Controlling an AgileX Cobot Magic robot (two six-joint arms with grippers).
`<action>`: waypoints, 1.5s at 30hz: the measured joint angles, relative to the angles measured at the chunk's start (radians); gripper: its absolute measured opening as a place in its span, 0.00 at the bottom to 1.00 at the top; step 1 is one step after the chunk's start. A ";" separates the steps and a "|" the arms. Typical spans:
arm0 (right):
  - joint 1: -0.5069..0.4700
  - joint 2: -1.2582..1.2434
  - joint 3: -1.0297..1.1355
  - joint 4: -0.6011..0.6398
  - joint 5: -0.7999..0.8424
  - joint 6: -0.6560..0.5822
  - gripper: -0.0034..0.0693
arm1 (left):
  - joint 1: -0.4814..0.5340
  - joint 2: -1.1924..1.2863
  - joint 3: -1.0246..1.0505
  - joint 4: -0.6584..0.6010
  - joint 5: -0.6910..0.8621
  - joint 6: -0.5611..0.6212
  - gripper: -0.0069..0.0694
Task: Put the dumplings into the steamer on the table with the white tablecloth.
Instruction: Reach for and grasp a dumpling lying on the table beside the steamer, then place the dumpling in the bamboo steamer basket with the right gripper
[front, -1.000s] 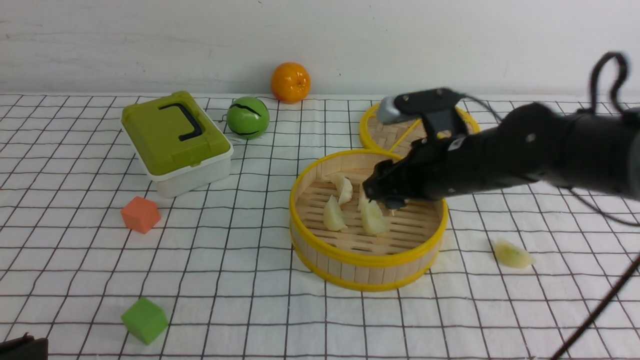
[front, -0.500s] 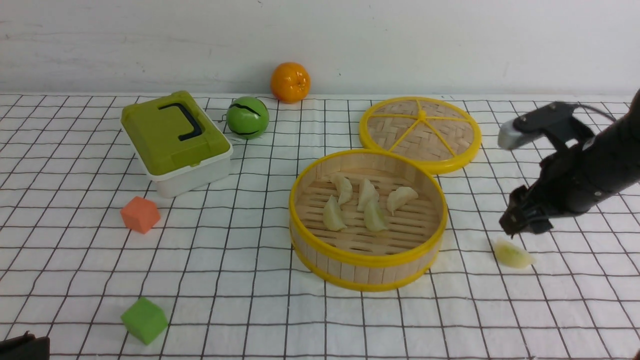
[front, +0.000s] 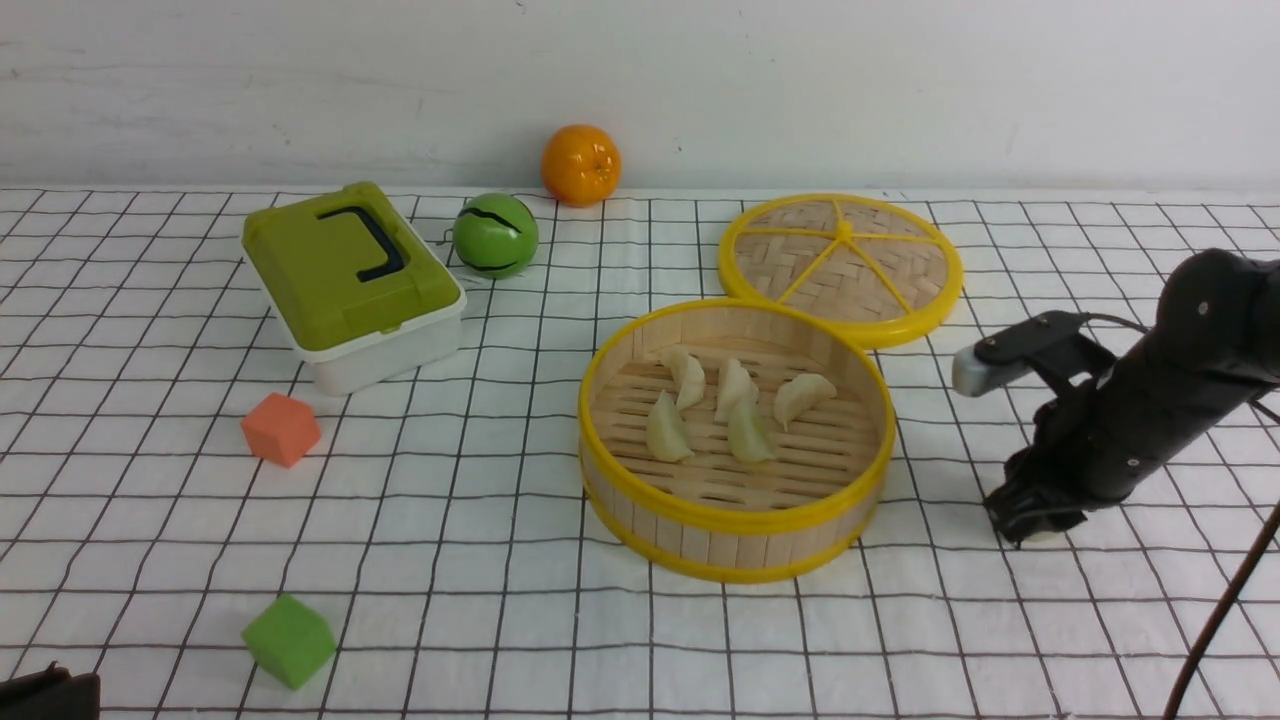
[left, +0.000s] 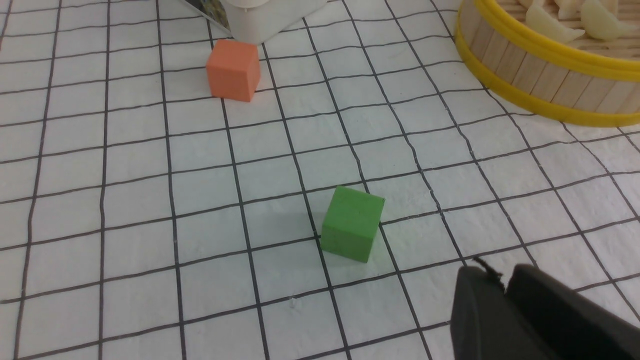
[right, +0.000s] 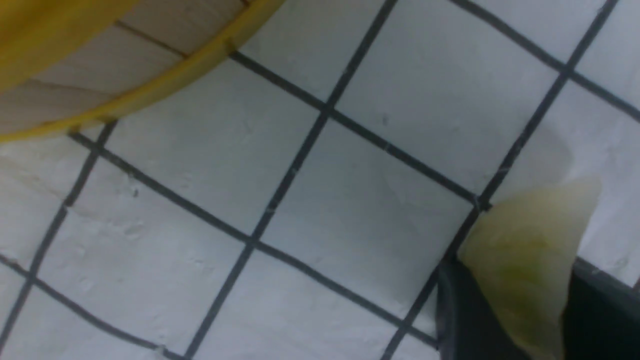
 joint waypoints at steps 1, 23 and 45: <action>0.000 -0.005 -0.002 0.005 0.020 0.022 0.31 | 0.000 0.000 0.000 0.000 0.000 0.000 0.19; 0.193 -0.018 -0.091 0.630 -0.088 -0.084 0.32 | 0.000 0.000 0.001 0.000 -0.005 0.000 0.21; 0.191 0.048 -0.089 0.651 -0.169 -0.082 0.48 | 0.000 0.000 0.001 0.000 -0.005 0.000 0.21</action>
